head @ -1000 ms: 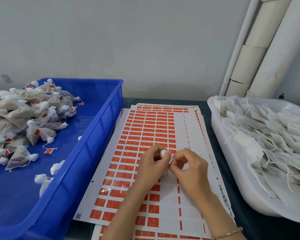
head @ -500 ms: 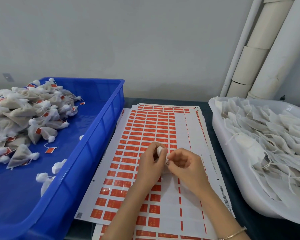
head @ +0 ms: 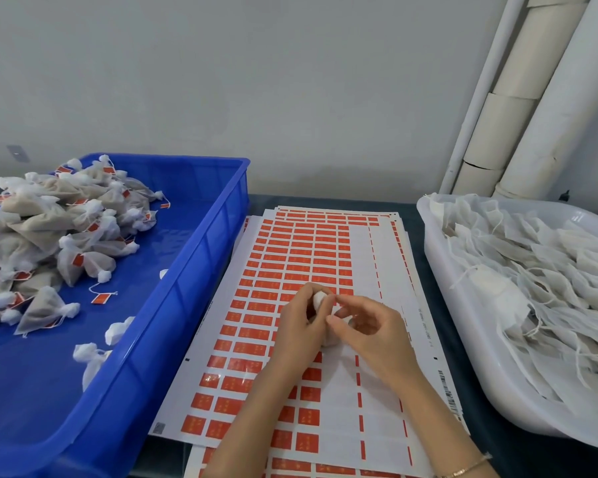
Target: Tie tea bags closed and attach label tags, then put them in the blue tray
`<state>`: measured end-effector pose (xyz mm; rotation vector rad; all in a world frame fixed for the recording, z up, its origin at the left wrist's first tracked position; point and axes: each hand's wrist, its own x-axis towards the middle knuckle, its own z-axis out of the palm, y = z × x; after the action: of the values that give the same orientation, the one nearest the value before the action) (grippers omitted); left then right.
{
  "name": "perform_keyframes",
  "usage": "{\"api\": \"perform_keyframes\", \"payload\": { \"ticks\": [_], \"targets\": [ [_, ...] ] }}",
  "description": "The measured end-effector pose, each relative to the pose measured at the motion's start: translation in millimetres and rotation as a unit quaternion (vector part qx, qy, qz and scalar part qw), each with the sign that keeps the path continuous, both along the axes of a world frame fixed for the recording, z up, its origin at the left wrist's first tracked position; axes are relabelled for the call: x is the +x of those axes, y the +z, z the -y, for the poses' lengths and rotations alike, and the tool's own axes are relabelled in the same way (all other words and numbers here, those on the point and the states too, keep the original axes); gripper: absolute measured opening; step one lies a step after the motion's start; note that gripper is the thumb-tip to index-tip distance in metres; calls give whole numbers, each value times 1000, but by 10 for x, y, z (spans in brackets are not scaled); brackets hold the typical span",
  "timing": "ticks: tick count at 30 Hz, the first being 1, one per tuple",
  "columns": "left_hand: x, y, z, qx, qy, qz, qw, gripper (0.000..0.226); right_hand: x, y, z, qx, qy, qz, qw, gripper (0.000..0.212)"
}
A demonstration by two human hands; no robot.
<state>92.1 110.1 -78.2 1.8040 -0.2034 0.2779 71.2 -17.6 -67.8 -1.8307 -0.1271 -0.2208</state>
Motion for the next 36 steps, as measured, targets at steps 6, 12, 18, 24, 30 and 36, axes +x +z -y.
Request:
{"api": "perform_keyframes", "payload": {
  "ticks": [6,12,18,24,30,36],
  "targets": [
    [9,-3,-21,3,0,0,1000,13,-7,-18,20,-8,11,-28,1000,20],
    [4,1,-19,-4,-2,-2,1000,10,11,-29,36,-61,1,-12,998,15],
    [-1,21,-14,-2,5,-13,1000,7,1,-30,25,-42,14,16,999,16],
    [-5,23,-34,-13,-16,-19,1000,12,-20,-60,-14,-55,-5,23,998,23],
    [-7,33,-52,-19,-12,-29,999,26,3,-70,13,-65,-37,21,997,11],
    [-1,28,-70,-24,1,-45,999,32,4,-61,14,-46,-34,39,998,18]
  ]
}}
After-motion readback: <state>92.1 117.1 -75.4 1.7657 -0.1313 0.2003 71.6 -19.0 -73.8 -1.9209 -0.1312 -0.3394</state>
